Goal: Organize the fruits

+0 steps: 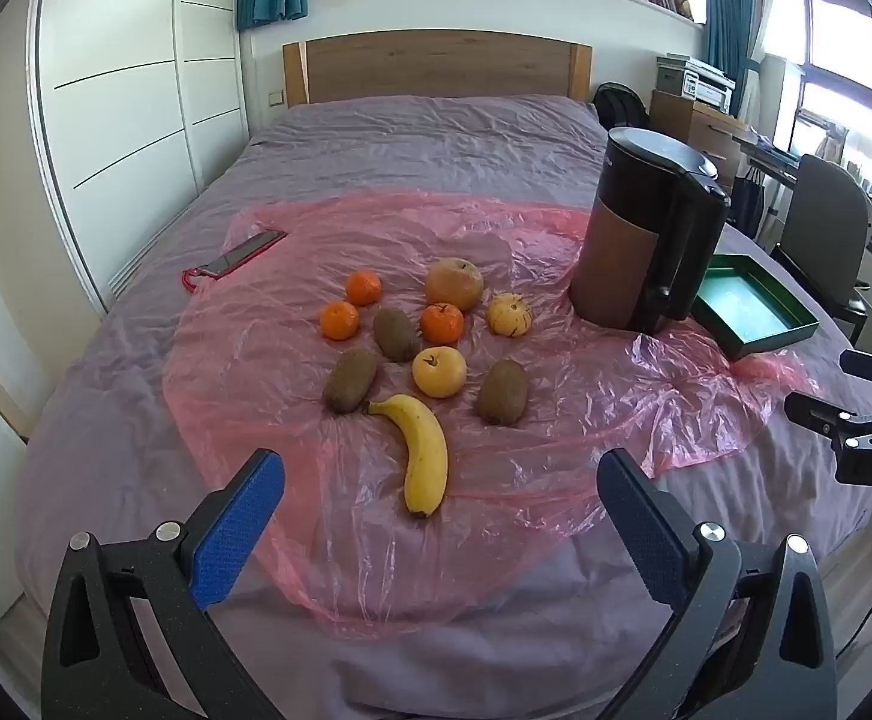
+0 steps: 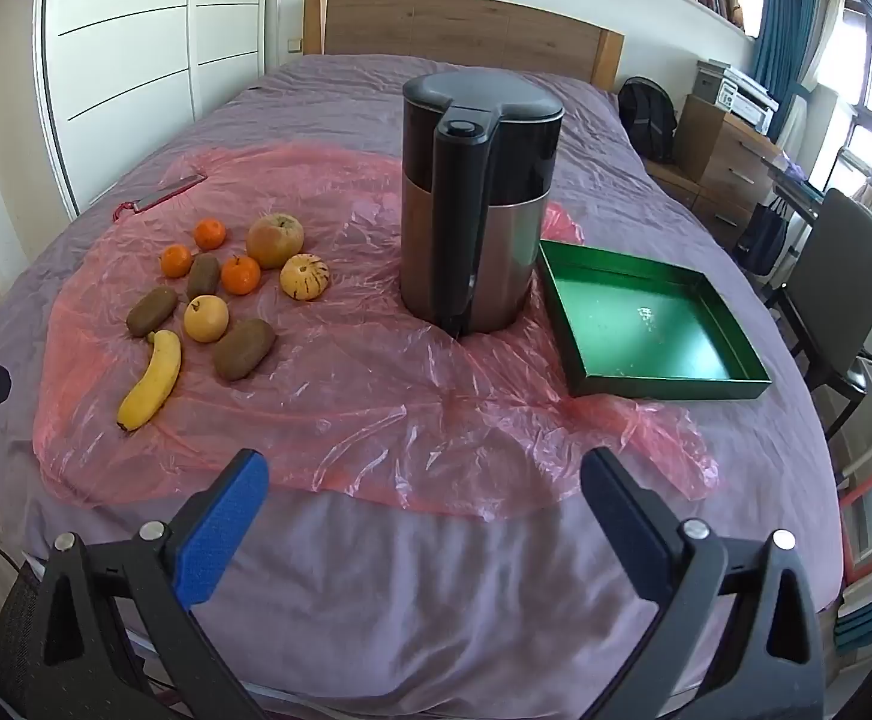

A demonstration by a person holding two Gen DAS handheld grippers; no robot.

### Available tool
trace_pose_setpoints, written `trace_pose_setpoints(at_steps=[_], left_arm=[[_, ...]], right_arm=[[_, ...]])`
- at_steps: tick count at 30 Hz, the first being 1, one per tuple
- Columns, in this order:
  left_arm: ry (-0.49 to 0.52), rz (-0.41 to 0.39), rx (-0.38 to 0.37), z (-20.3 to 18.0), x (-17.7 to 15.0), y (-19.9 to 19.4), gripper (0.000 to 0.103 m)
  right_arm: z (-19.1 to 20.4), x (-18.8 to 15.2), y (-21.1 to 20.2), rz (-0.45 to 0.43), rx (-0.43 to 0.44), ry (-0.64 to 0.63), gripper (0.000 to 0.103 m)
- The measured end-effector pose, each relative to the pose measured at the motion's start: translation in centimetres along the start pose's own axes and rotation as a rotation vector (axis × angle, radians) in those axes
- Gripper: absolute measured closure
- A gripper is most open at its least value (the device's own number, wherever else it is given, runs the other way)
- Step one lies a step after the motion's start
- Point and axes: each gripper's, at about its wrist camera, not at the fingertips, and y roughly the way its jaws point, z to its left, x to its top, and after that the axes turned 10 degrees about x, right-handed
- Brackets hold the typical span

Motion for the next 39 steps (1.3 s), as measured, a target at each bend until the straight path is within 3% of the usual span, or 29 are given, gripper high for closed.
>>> trace_pose_setpoints(at_steps=[39], left_arm=[[-0.040, -0.016, -0.016, 0.42, -0.07, 0.14, 0.001]], right_arm=[[0.29, -0.09, 0.01, 0.006, -0.002, -0.011, 0.000]])
